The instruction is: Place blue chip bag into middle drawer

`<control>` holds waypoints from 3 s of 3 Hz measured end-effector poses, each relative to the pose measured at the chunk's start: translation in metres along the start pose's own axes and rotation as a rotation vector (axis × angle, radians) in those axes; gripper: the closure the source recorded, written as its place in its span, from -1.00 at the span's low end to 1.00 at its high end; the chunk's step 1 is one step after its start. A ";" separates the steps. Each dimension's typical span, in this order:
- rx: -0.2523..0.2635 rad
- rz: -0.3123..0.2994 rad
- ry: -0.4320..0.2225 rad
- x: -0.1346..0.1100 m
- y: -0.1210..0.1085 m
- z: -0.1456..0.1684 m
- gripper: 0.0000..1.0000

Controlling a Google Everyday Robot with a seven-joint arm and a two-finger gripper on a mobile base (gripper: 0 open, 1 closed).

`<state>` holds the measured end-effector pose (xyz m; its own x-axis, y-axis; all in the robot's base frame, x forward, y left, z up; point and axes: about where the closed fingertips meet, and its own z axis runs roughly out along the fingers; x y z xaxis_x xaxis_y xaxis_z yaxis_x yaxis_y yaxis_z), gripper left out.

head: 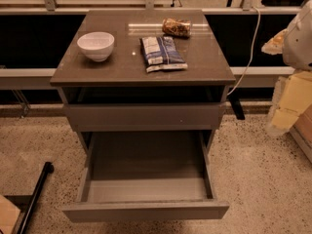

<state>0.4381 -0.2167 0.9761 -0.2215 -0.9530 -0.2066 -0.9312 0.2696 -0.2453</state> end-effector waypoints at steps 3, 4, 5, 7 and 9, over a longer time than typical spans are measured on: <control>0.035 0.105 -0.216 -0.022 -0.033 0.012 -1.00; 0.037 0.136 -0.314 -0.041 -0.059 0.027 -1.00; 0.030 0.148 -0.381 -0.059 -0.088 0.043 -1.00; 0.009 0.141 -0.406 -0.077 -0.116 0.063 -1.00; 0.007 0.250 -0.597 -0.113 -0.131 0.110 -1.00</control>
Offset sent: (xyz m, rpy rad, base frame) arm 0.0216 0.0115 0.0027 0.1636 -0.0473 -0.0015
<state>0.6167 -0.1285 0.9272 -0.2307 -0.6210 -0.7491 -0.8698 0.4767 -0.1273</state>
